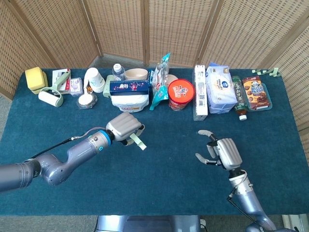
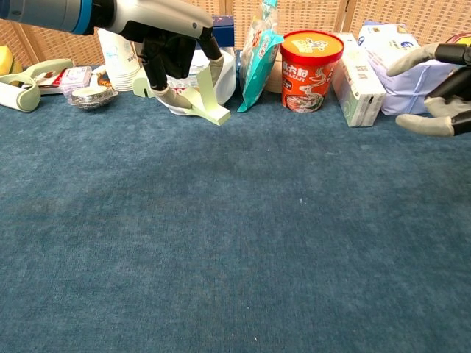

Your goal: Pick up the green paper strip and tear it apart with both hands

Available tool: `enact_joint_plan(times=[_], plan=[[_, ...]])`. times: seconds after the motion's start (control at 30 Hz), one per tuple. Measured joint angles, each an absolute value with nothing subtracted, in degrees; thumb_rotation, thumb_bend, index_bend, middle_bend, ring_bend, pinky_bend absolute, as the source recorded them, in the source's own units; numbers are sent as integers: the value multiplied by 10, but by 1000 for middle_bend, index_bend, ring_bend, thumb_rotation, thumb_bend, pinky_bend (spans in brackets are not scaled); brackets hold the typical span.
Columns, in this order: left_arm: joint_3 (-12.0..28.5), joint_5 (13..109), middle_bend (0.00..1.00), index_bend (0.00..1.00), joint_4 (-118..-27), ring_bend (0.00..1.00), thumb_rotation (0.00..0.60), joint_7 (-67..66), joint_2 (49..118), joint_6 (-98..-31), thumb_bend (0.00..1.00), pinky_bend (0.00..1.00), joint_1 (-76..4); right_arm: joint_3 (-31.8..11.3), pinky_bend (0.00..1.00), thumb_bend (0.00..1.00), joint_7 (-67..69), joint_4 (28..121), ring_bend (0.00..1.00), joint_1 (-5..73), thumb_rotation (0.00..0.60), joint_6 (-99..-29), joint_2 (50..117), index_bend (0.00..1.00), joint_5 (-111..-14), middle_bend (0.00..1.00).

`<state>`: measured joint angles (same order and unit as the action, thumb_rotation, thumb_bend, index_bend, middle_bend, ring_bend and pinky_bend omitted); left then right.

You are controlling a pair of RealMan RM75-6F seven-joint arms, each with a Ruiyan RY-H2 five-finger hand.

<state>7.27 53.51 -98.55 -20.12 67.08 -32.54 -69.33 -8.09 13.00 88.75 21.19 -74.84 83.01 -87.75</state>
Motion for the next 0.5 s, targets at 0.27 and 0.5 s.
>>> enact_joint_plan(times=[0.27, 0.5], plan=[[66, 523, 1000, 623, -980, 1000, 600, -206, 681, -329, 460, 1000, -707, -71, 1000, 273, 166, 901, 912, 222, 449, -743, 824, 253, -898, 920], [61, 515, 1000, 623, -977, 1000, 600, -209, 691, -331, 460, 1000, -719, -68, 1000, 273, 164, 910, 912, 236, 449, -737, 831, 254, -910, 919]])
